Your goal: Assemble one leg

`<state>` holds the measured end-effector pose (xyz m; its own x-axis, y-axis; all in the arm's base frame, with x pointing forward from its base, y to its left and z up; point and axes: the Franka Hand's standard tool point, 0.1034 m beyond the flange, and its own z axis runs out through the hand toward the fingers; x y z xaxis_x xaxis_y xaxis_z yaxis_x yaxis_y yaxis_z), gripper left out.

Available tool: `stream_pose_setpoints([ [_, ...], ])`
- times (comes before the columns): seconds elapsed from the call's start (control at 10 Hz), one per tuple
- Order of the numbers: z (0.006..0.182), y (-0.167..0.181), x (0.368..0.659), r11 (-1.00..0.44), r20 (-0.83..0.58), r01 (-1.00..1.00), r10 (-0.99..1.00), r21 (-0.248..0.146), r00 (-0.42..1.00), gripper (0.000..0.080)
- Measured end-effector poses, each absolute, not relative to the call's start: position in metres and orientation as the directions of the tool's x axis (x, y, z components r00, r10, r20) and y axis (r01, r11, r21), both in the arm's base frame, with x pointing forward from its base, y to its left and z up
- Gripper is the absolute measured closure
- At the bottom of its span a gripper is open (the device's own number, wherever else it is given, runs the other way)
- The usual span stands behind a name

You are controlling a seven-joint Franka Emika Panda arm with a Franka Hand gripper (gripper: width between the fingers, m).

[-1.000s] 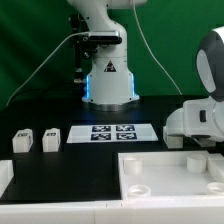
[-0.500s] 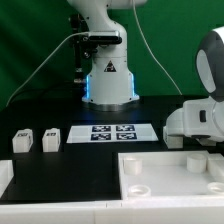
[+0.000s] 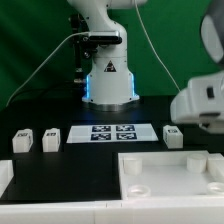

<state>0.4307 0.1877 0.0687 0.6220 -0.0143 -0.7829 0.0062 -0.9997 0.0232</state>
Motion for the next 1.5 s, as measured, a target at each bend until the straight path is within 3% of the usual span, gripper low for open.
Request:
stream_pose_setpoints([
  [0.1,0.084,0.185,0.441,-1.0,-0.762,0.003,-0.01,0.016,0.647,0.0505],
  [0.3,0.113,0.178,0.476,-1.0,-0.493,0.001,-0.001,0.004,0.87,0.0505],
  [0.5,0.13,0.159,0.476,-1.0,-0.291,-0.023,-0.016,-0.019,0.957,0.0505],
  [0.6,0.139,0.151,0.488,-0.999,-0.127,-0.035,-0.029,-0.041,0.991,0.0505],
  [0.9,0.14,0.165,0.486,-0.994,0.217,-0.026,-0.048,-0.105,0.975,0.0505],
  [1.0,0.137,0.168,0.481,-0.993,0.253,-0.019,-0.049,-0.12,0.966,0.0505],
  [1.2,0.137,0.166,0.483,-0.993,0.258,-0.01,-0.041,-0.121,0.965,0.0505],
  [1.5,0.161,0.148,0.544,-0.988,0.354,0.146,0.117,-0.056,0.928,0.0505],
])
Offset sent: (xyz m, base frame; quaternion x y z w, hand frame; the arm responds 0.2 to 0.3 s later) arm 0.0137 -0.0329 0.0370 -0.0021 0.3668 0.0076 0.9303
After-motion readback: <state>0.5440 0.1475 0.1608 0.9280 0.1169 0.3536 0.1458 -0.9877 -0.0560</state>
